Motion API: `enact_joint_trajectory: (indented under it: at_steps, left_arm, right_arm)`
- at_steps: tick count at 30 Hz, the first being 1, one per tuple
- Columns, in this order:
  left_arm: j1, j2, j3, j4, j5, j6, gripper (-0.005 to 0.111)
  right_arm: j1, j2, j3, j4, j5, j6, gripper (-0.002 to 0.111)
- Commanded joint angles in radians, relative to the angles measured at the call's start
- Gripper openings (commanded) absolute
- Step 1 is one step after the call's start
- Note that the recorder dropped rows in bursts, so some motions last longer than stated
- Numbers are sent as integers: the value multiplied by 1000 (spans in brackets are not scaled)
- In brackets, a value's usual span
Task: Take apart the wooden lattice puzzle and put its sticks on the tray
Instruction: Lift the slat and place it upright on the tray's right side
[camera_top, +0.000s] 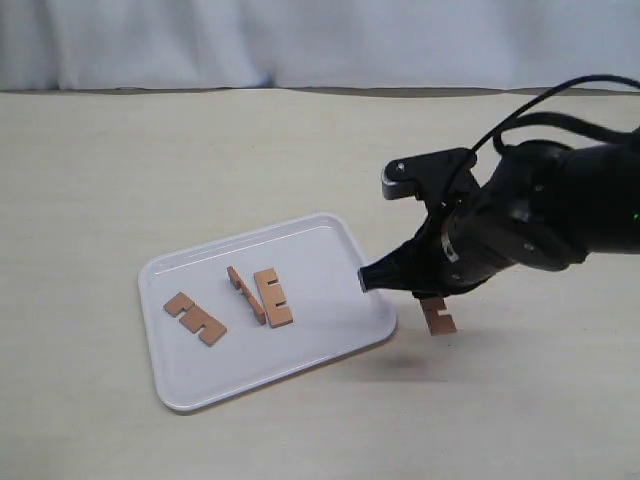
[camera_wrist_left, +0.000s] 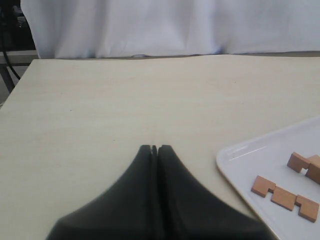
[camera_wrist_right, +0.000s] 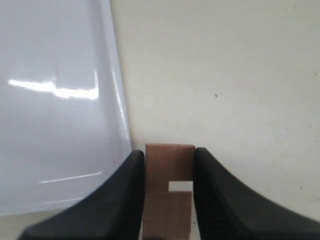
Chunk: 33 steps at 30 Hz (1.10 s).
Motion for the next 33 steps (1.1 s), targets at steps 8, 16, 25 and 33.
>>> enact_joint_trajectory:
  at_steps: [8,16,25,33]
  left_arm:
    - [0,-2,3,1,-10,-2,0]
    - [0,-2,3,1,-10,-2,0]
    - [0,-2,3,1,-7,-2,0]
    - [0,-2,3,1,-7,-2,0]
  right_arm:
    - [23,69,-192,226,-12,-266,5]
    - [97,259,-325,119,-41,-237,5]
    - [102,382,-376,-4,-75,-84,11]
    - [148,369,-446,-3,7,-78,56]
